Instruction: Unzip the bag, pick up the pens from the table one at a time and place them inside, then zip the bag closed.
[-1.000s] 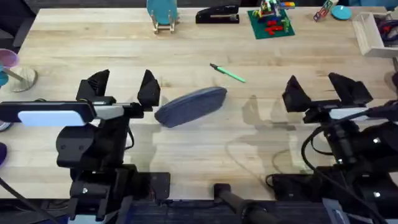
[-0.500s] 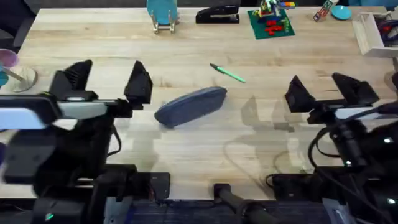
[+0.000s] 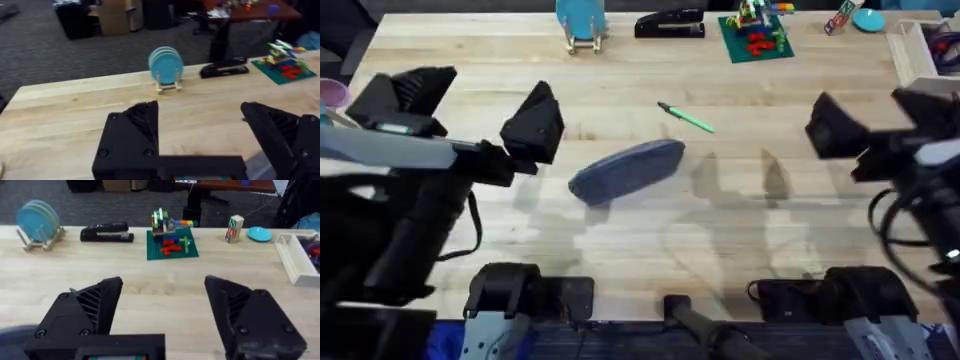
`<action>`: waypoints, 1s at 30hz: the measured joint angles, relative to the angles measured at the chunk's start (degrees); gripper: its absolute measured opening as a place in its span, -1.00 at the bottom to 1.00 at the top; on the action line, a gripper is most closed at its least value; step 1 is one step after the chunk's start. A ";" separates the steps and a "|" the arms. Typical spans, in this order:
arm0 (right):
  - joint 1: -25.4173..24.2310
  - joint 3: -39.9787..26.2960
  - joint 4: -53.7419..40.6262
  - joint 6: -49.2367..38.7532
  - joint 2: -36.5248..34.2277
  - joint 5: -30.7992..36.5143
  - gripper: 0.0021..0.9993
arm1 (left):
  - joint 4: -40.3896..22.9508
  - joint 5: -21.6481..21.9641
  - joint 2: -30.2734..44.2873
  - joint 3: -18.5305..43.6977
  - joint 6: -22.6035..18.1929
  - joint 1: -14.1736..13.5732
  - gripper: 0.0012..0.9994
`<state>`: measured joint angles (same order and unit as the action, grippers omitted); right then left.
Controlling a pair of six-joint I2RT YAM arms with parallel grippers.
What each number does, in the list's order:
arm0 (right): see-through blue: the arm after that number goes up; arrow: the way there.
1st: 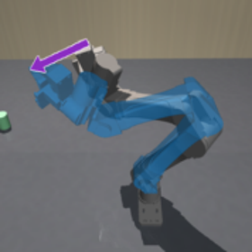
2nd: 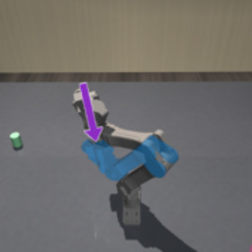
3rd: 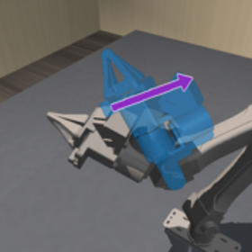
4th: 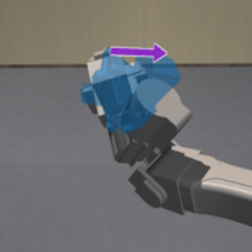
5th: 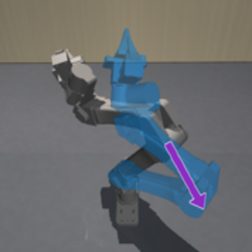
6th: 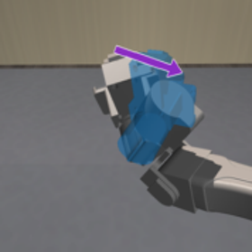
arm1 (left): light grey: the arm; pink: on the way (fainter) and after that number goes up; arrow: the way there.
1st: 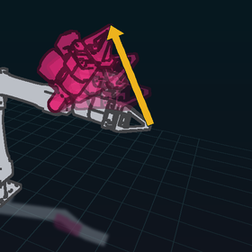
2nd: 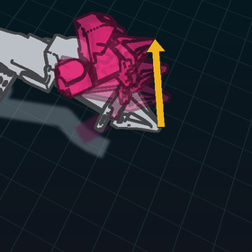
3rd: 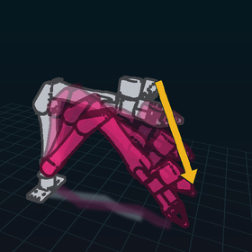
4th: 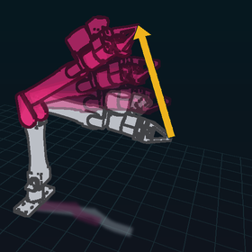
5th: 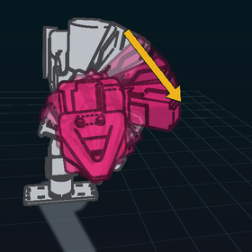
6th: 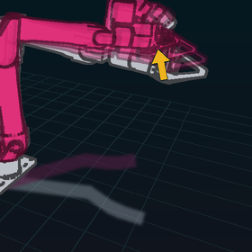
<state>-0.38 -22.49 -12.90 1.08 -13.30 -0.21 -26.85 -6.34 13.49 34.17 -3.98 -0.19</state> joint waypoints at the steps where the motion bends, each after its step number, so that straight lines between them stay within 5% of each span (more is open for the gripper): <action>1: 0.00 -1.80 0.02 -0.01 -1.95 -0.16 1.00 | -0.75 -1.00 1.00 1.18 -0.39 0.00 0.99; 17: -0.02 -24.63 -4.33 0.42 -30.40 -14.22 1.00 | -13.48 -21.38 10.20 12.09 -14.76 0.00 0.98; 30: 0.50 -25.13 -4.57 0.64 -32.13 -17.07 1.00 | -23.20 -31.62 10.22 12.09 -31.86 0.00 0.98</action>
<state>0.12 -47.62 -17.47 1.72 -45.43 -17.28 -50.05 -37.96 23.70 46.26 -35.84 -0.19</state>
